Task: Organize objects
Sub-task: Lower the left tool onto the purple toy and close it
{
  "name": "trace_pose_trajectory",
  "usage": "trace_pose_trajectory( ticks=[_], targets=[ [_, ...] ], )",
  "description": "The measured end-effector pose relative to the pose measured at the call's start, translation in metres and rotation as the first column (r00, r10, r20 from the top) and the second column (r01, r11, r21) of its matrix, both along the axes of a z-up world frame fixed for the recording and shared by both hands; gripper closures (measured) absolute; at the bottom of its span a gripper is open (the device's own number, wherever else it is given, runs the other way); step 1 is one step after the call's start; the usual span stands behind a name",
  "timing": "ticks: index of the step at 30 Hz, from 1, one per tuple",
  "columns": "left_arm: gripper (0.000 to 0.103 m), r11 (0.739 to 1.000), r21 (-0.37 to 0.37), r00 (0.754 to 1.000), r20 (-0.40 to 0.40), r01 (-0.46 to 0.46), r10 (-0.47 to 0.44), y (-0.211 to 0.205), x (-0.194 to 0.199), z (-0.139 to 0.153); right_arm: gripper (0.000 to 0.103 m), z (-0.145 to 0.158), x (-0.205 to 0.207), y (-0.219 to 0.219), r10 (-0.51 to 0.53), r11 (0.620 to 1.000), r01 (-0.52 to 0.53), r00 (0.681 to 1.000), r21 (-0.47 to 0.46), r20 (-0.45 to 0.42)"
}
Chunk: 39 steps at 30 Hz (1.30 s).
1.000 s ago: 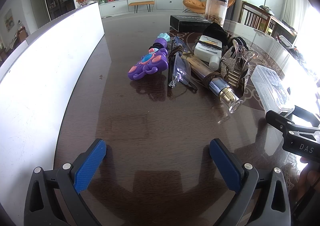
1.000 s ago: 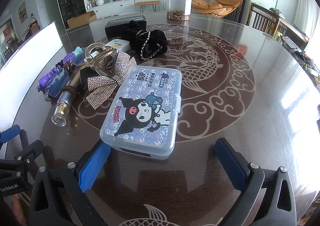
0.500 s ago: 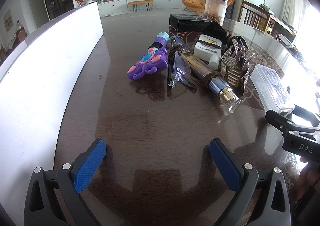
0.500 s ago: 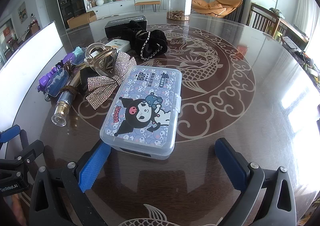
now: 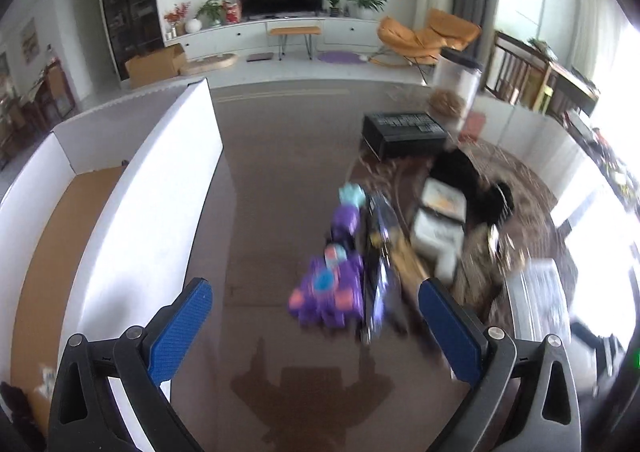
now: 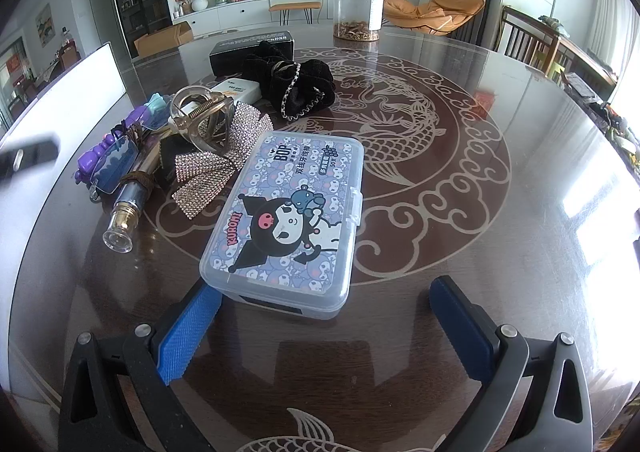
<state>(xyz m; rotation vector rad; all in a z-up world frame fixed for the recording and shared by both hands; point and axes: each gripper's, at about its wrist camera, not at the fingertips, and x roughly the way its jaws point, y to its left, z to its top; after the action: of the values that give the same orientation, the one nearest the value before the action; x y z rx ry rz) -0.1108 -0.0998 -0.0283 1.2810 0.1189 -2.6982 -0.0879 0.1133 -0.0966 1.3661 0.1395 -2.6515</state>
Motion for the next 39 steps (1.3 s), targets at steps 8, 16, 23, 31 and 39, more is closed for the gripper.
trace_pose_trajectory(
  ticks=[8, 16, 23, 31, 39],
  targets=[
    [0.005, 0.999, -0.045, 0.989, 0.142, -0.025, 0.031, -0.009, -0.065, -0.046, 0.0, 0.0, 0.0, 0.0, 0.0, 1.0, 0.0, 1.0, 0.0, 0.0],
    [0.002, 0.997, 0.009, 0.982, 0.174, -0.071, 0.069, -0.02, -0.075, -0.069, 0.0, 0.0, 0.0, 0.0, 0.0, 1.0, 0.0, 1.0, 0.0, 0.0],
    [0.002, 0.999, 0.007, 0.986, 0.158, -0.049, 0.047, -0.021, -0.067, -0.072, 0.0, 0.0, -0.001, 0.0, 0.0, 1.0, 0.0, 1.0, 0.0, 0.0],
    [0.002, 0.999, 0.005, 0.988, 0.148, -0.046, 0.045, -0.017, -0.062, -0.07, 0.0, 0.0, -0.001, 0.0, 0.0, 1.0, 0.0, 1.0, 0.001, 0.0],
    [0.003, 1.0, 0.007, 0.989, 0.15, -0.005, 0.004, -0.009, -0.051, -0.07, 0.0, 0.0, 0.0, 0.0, 0.0, 1.0, 0.0, 1.0, 0.001, 0.0]
  ],
)
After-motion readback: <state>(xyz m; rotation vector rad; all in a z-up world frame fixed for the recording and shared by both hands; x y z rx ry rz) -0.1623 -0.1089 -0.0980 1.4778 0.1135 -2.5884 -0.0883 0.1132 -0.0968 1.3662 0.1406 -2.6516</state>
